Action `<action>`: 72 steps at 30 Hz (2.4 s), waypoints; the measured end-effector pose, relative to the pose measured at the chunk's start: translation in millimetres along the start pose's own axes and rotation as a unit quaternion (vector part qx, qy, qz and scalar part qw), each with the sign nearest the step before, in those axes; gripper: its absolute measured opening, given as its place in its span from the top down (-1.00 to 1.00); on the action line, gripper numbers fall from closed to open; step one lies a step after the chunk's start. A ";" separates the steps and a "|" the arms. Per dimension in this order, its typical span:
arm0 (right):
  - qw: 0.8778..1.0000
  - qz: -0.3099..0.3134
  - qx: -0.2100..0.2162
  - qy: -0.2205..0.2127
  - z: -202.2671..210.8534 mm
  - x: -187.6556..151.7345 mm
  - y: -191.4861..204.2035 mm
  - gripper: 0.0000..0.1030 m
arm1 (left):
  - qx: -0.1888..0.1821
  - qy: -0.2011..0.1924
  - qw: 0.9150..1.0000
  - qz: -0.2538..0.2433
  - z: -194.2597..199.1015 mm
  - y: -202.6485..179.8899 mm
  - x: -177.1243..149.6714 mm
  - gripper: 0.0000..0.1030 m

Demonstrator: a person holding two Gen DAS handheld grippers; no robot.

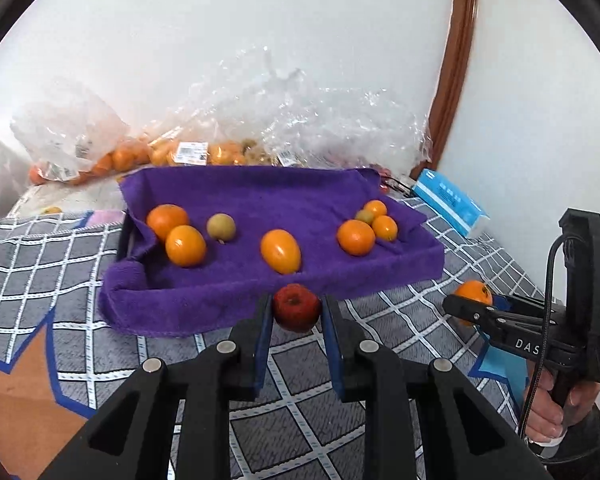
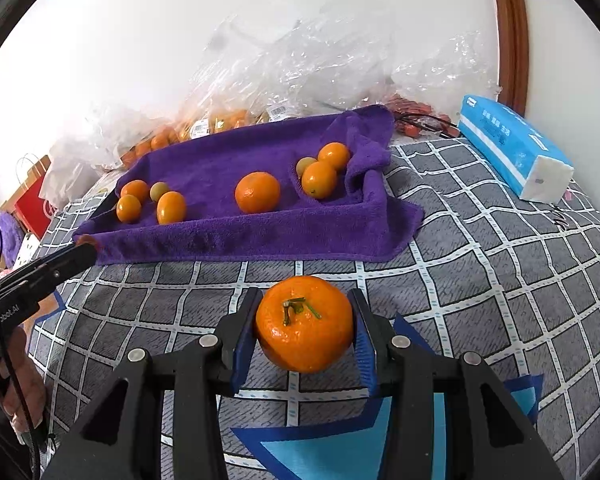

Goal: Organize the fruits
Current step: 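Carry the red fruit over the towel with the left tool while the right tool carries the orange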

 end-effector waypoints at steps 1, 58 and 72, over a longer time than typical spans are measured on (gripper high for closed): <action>1.000 0.001 -0.001 0.000 0.0 0.2 0.4 0.17 | 0.003 -0.004 1.000 0.001 0.9 0.7 0.8 0.54; 0.997 -0.003 0.051 -0.052 -52.3 126.8 15.3 0.17 | 0.034 -0.055 0.989 0.134 -34.2 88.7 75.9 0.54; 0.999 0.023 0.038 -0.015 -85.1 106.8 31.0 0.17 | -0.001 -0.021 0.989 0.143 -46.7 78.1 63.6 0.54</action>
Point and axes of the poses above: each gripper's, at about its wrist camera, not at the fingertips, and z roughly against the way its jaws point, y to its left, x to its top, the point moved 8 cm from there along -z, roughly the way its jaws point, and after that the axes turned 8 degrees about -x, right-handed, at the moved point
